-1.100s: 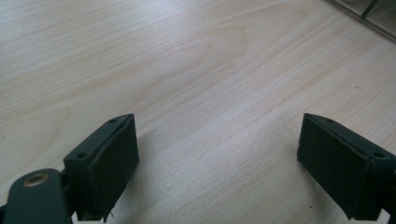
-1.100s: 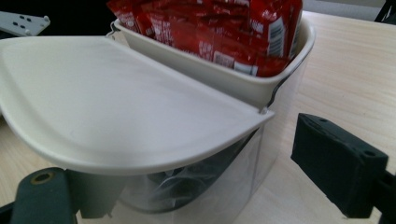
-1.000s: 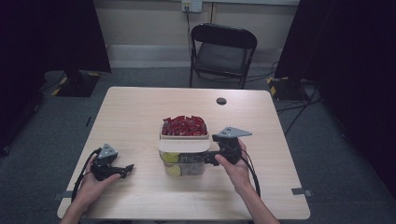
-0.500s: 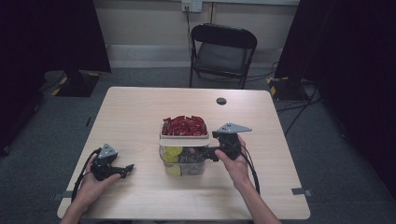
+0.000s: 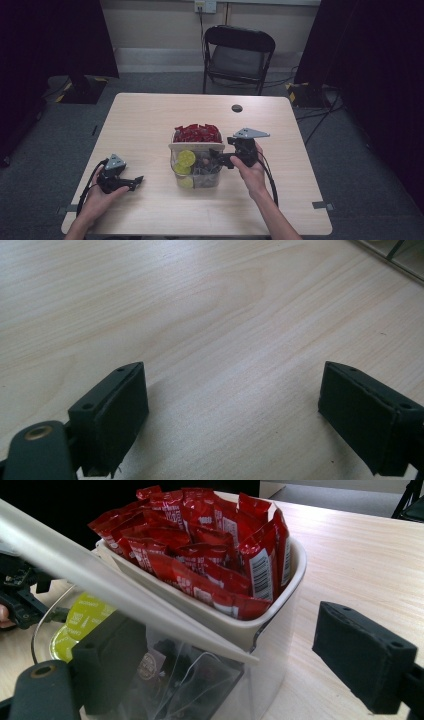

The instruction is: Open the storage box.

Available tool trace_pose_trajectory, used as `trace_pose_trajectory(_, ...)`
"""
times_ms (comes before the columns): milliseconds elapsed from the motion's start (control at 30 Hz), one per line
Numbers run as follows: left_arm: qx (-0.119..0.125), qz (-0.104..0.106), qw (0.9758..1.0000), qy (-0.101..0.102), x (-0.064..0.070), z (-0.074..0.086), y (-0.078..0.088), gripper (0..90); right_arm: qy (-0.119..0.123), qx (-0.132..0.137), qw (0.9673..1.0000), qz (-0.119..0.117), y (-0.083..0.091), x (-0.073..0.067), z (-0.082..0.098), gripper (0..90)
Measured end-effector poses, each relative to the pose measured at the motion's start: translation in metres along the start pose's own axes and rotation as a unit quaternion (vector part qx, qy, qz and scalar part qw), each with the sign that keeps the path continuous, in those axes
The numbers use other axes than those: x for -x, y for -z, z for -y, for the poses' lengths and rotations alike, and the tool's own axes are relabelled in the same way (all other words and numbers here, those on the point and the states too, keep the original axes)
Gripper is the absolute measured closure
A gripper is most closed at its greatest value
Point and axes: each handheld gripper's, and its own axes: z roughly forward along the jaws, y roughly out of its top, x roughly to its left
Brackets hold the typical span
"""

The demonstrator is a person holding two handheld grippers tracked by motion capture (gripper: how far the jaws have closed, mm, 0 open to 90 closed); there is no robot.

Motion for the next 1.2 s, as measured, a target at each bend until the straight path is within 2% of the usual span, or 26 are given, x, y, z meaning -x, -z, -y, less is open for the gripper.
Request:
trace_pose_trajectory(500, 0.000, 0.000, 1.0000, 0.000, 0.000, 0.000, 0.000, 12.0, -0.003, 0.011, 0.9999, 0.009, -0.004, 0.010, -0.006, 13.5)
trace_pose_trajectory(800, 0.000, -0.001, 1.0000, 0.000, 0.000, 0.000, 0.000, 12.1, -0.007, 0.004, 1.0000, 0.004, -0.010, 0.012, -0.003, 10.9)
trace_pose_trajectory(967, 0.000, -0.002, 1.0000, -0.006, -0.002, 0.000, 0.001, 13.9, -0.006, 0.004, 1.0000, 0.004, -0.008, 0.011, -0.004, 11.6)
trace_pose_trajectory(1133, -0.003, -0.007, 1.0000, 0.004, 0.000, 0.001, 0.004, 18.6, -0.007, 0.009, 0.9999, 0.001, -0.008, 0.011, -0.008, 11.9)
trace_pose_trajectory(1200, -0.005, 0.000, 1.0000, 0.003, 0.001, 0.001, 0.006, 19.9, -0.008, 0.010, 0.9999, -0.001, -0.009, 0.010, -0.009, 11.8)
